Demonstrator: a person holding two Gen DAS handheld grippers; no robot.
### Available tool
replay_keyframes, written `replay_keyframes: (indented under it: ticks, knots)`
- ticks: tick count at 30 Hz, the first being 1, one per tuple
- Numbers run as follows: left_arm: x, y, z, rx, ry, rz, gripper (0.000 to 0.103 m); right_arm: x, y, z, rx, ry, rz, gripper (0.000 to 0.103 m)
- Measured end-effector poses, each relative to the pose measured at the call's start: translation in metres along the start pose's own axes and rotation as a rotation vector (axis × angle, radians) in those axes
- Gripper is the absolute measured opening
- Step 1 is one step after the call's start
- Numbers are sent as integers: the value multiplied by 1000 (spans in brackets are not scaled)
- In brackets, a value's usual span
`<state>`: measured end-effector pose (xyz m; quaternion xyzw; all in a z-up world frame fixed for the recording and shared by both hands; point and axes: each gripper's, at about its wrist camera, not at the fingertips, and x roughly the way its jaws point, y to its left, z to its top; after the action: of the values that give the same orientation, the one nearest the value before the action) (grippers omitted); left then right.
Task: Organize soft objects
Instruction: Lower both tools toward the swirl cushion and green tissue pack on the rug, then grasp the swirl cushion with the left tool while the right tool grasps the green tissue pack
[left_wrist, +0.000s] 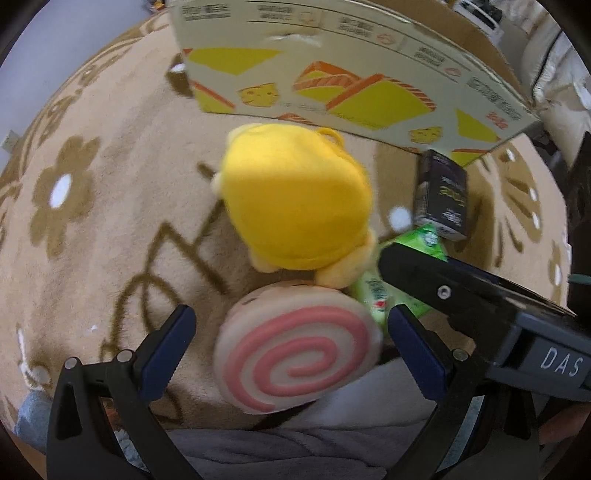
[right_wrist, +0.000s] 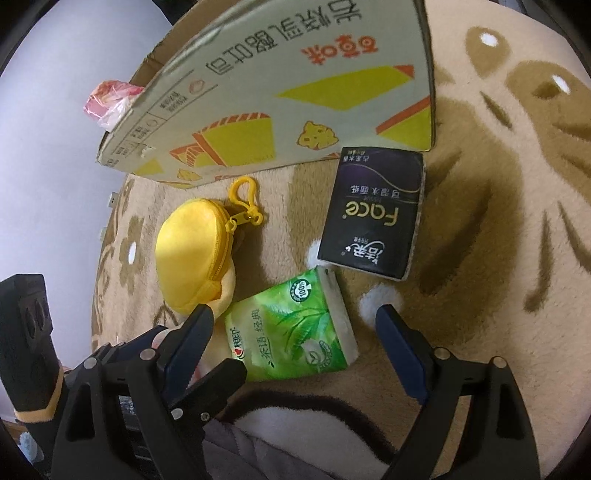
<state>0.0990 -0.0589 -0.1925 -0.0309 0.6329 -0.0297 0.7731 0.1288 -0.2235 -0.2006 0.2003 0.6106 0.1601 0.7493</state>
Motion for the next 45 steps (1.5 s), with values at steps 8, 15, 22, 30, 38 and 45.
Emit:
replay_keyframes:
  ticks: [8, 15, 22, 30, 38, 45]
  knots:
    - [5, -1, -1, -7, 17, -18, 80, 6, 5, 1, -26, 16, -14, 95]
    - [7, -2, -3, -18, 25, -31, 58, 16, 16, -1, -49, 51, -28, 95]
    - [6, 4, -4, -20, 16, -41, 53, 23, 19, -3, -36, 58, -23, 95]
    - [-4, 30, -8, -41, 8, -63, 53, 29, 7, 2, -19, 84, -15, 95]
    - [-9, 20, -9, -26, -6, -44, 49, 26, 16, -3, -70, 72, -106, 75]
    - [-31, 28, -14, -47, -85, 9, 45, 7, 5, -2, -24, 27, -76, 68]
